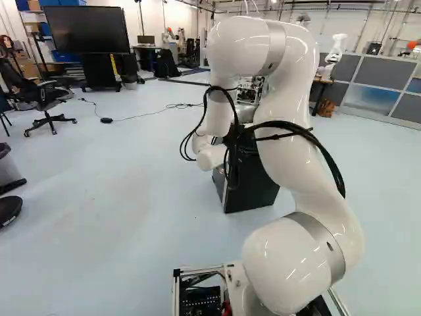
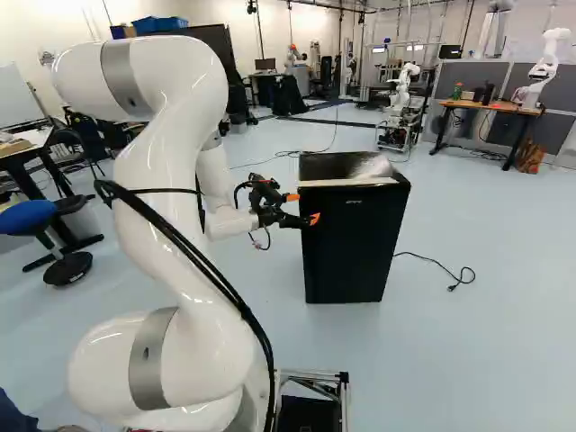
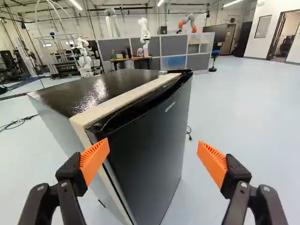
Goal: Grab a drink from the fridge
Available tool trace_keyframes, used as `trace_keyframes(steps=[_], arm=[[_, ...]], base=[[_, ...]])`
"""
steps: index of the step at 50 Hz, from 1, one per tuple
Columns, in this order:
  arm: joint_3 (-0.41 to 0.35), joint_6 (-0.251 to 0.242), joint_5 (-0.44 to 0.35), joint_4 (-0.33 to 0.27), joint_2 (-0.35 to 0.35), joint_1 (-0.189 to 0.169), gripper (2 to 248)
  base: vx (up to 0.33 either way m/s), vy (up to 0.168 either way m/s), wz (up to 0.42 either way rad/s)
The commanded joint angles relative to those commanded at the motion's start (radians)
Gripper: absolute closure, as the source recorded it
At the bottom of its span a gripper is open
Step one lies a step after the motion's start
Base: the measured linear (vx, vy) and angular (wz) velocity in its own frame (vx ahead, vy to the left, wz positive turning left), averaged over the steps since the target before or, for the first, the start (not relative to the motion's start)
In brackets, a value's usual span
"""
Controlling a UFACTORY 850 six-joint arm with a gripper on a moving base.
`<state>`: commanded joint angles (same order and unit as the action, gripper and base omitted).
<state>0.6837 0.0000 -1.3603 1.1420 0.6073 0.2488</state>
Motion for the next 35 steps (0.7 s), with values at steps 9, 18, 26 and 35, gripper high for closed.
trace_keyframes(steps=[9,18,26,35], arm=[[-0.053,0.000,0.000,0.000,-0.030,0.005,3],[-0.106,0.000,0.000,0.000,-0.061,0.023,3],[-0.136,0.000,0.000,0.000,-0.078,0.055,3],[-0.147,0.000,0.000,0.000,-0.085,0.092,3]], base=[[0.000,0.000,0.000],[0.000,0.000,0.000],[0.000,0.000,0.000],[0.000,0.000,0.000]])
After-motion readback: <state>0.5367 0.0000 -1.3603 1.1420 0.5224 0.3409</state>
